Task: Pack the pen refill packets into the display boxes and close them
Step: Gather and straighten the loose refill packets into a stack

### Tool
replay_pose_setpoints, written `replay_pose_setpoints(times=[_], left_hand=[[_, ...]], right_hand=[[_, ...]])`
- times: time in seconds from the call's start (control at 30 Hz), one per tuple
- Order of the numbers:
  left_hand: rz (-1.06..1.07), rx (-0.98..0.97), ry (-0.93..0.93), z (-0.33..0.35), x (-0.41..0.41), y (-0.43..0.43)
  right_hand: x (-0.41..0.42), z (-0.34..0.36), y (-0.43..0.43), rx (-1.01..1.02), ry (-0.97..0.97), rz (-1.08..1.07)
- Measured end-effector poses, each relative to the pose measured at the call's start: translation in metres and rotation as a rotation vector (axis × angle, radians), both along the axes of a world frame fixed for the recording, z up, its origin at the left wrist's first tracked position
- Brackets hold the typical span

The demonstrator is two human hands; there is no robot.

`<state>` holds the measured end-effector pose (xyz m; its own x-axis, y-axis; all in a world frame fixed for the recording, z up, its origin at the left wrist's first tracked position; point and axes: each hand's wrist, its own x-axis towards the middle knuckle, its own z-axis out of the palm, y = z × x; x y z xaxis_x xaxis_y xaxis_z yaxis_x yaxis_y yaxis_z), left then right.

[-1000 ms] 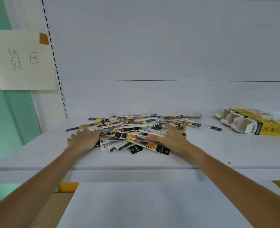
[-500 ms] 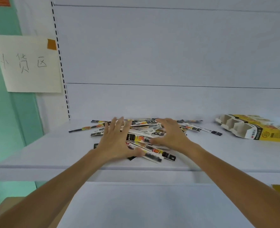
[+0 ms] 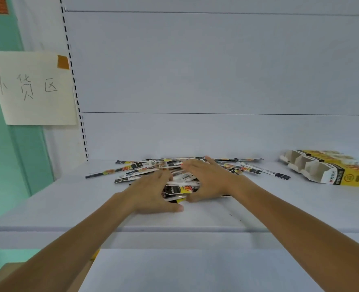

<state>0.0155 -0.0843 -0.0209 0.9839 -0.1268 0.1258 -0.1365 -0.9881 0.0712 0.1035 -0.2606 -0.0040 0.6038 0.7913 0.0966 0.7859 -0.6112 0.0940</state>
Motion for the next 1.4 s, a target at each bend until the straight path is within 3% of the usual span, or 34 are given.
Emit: replay_pose_setpoints(times=[0.17,0.27,0.33,0.4,0.5,0.6,0.7,0.77,0.83,0.93,1.07,1.23,1.4], left_hand=[[-0.090,0.194,-0.053,0.014,0.004,-0.005],[-0.046,0.206,-0.107,0.011,0.008,0.002],[-0.004,0.117,-0.149,0.001,0.013,0.015],[0.025,-0.001,-0.170,-0.007,0.017,0.029],[0.032,-0.331,-0.058,-0.008,0.022,0.040],[0.000,-0.451,-0.011,-0.006,0.022,0.036],[-0.026,-0.415,-0.032,-0.007,0.023,0.028],[0.071,-0.347,-0.137,-0.003,0.026,0.024],[0.168,-0.102,-0.220,0.002,0.031,0.020],[0.202,0.153,-0.165,0.001,0.039,0.014],[0.047,0.017,-0.230,-0.010,0.034,0.013],[-0.080,0.008,-0.224,-0.016,0.028,0.010],[-0.039,0.085,-0.226,-0.019,0.033,0.003]], right_hand=[[0.018,0.007,0.012,-0.040,0.235,-0.142],[0.021,0.007,0.013,-0.040,0.115,-0.148],[0.017,0.005,0.012,-0.018,0.034,-0.113],[0.013,0.001,0.011,-0.001,0.091,-0.103],[0.009,-0.001,0.008,0.087,0.290,-0.129],[0.008,0.003,0.011,0.068,0.216,-0.091],[0.011,0.005,0.013,0.083,0.164,-0.085],[0.014,0.004,0.012,0.198,0.233,-0.079],[0.013,0.003,0.010,0.310,0.312,-0.084],[0.010,0.005,0.003,0.395,0.281,-0.094],[0.011,0.005,-0.027,0.791,0.385,-0.144],[0.028,-0.020,-0.072,0.780,0.316,-0.510],[0.023,-0.032,-0.046,0.867,0.480,-0.660]])
